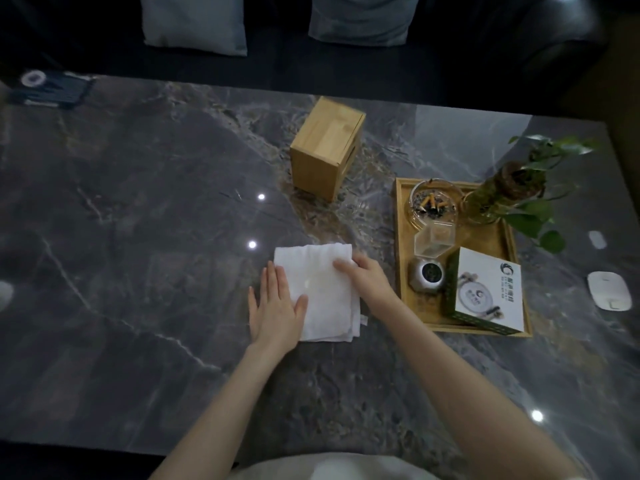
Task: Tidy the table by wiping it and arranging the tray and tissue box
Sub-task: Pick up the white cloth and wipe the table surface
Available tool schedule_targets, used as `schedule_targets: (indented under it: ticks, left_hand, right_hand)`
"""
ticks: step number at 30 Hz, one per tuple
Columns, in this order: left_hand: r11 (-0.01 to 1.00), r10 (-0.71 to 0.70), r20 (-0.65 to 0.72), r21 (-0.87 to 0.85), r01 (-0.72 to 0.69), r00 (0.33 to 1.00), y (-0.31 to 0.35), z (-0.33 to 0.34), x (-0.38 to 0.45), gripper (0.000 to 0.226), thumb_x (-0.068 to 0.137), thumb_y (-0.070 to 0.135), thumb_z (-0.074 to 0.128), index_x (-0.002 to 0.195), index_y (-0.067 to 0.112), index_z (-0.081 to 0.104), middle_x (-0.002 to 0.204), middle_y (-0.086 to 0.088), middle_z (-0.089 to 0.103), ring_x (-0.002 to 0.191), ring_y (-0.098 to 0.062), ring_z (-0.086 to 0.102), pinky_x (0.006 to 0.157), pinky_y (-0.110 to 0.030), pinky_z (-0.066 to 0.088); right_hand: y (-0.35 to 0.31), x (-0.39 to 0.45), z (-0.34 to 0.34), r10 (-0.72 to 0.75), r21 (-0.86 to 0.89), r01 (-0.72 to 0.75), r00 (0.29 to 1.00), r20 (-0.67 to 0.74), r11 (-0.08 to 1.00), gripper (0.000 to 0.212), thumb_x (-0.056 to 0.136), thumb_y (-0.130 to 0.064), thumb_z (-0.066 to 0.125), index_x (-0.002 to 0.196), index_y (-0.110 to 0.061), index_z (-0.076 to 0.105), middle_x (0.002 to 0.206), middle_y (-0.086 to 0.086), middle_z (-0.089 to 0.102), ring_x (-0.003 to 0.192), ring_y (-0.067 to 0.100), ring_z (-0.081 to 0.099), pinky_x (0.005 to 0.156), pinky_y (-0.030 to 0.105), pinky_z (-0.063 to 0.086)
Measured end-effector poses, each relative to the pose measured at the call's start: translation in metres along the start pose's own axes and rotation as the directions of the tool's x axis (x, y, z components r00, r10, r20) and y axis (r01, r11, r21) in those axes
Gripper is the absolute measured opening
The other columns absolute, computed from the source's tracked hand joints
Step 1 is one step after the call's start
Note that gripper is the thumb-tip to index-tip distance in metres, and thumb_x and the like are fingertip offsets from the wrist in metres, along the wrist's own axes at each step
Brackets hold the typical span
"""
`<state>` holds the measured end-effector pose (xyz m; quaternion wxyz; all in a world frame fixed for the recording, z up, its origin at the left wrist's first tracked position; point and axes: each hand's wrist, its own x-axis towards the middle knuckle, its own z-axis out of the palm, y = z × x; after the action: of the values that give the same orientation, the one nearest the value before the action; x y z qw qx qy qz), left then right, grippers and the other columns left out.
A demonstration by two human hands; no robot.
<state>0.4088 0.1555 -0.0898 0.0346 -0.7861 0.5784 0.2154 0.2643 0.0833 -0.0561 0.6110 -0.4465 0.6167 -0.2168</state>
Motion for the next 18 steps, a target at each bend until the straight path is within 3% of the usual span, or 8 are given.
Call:
schedule_targets:
  ticks: [4,7,8,10,12,13,16,18]
  left_hand:
    - [0.999,0.032,0.102,-0.042,-0.028,0.994,-0.002,-0.010,0.006,0.068,0.095,0.042,0.027,0.145,0.007,-0.004,0.157,-0.010,-0.003,0.145,-0.023,-0.001,0.116,-0.046,0.007]
    - [0.930,0.039,0.124,-0.367,0.009,0.992,0.000,-0.026,0.014,0.049,0.095,0.029,0.032,0.139,0.008,0.028,0.153,-0.012,0.023,0.142,-0.025,0.017,0.114,-0.044,0.018]
    - [0.830,0.003,0.137,-0.552,0.074,0.991,0.003,-0.031,0.016,0.040,0.094,0.024,0.036,0.132,0.010,0.041,0.145,-0.013,0.037,0.135,-0.027,0.031,0.110,-0.042,0.027]
    - [0.446,-0.068,0.254,-0.857,0.257,0.965,0.011,-0.041,0.013,0.032,0.091,0.018,0.041,0.121,0.013,0.050,0.124,-0.015,0.054,0.111,-0.029,0.052,0.098,-0.042,0.041]
    - [0.048,0.010,0.376,-0.926,0.376,0.926,0.020,-0.050,0.007,0.039,0.089,0.017,0.036,0.124,0.004,0.047,0.110,-0.017,0.058,0.100,-0.030,0.056,0.089,-0.043,0.046]
    - [-0.073,0.081,0.402,-0.910,0.407,0.912,0.022,-0.051,0.005,0.044,0.088,0.019,0.033,0.122,-0.001,0.051,0.108,-0.019,0.060,0.101,-0.033,0.057,0.090,-0.044,0.045]
    - [-0.173,0.269,0.399,-0.875,0.451,0.877,0.040,-0.059,-0.006,0.039,0.079,0.030,0.042,0.083,0.008,0.074,0.086,-0.013,0.073,0.085,-0.028,0.068,0.084,-0.041,0.046]
    - [-0.180,0.351,0.399,-0.859,0.479,0.847,0.061,-0.061,-0.018,0.034,0.064,0.040,0.061,0.078,0.014,0.076,0.080,-0.008,0.075,0.078,-0.025,0.070,0.083,-0.041,0.048]
  right_hand:
    - [-0.006,-0.016,0.000,-0.038,0.058,0.033,0.995,0.091,0.998,0.030,0.089,-0.030,0.055,0.112,-0.011,0.060,0.105,0.004,0.065,0.098,0.020,0.063,0.084,0.036,0.054]
    - [-0.017,-0.027,-0.002,-0.080,0.100,0.065,0.985,0.155,0.993,0.030,0.089,-0.028,0.056,0.112,-0.009,0.061,0.107,0.010,0.067,0.096,0.020,0.066,0.080,0.036,0.056]
    - [-0.022,-0.031,-0.004,-0.086,0.128,0.064,0.982,0.168,0.990,0.030,0.089,-0.028,0.056,0.111,-0.009,0.062,0.103,0.009,0.067,0.091,0.017,0.067,0.074,0.031,0.057]
    - [-0.032,-0.041,-0.013,-0.097,0.178,0.063,0.977,0.188,0.982,0.026,0.089,-0.028,0.057,0.106,-0.010,0.064,0.093,0.006,0.067,0.079,0.012,0.066,0.062,0.023,0.053]
    - [-0.040,-0.051,-0.028,-0.102,0.225,0.052,0.971,0.215,0.973,0.021,0.088,-0.027,0.058,0.102,-0.012,0.066,0.094,0.007,0.067,0.085,0.019,0.065,0.073,0.033,0.053]
    - [-0.045,-0.058,-0.037,-0.102,0.253,0.042,0.968,0.230,0.967,0.019,0.088,-0.026,0.058,0.100,-0.013,0.066,0.095,0.007,0.067,0.088,0.020,0.065,0.079,0.037,0.053]
    - [-0.052,-0.077,-0.070,-0.125,0.368,0.026,0.960,0.250,0.929,0.022,0.083,-0.026,0.060,0.100,-0.011,0.066,0.097,0.008,0.068,0.092,0.023,0.066,0.086,0.040,0.053]
    - [-0.051,-0.088,-0.094,-0.132,0.458,0.029,0.972,0.196,0.889,0.026,0.077,-0.027,0.062,0.097,-0.011,0.067,0.095,0.009,0.069,0.089,0.024,0.066,0.084,0.040,0.053]
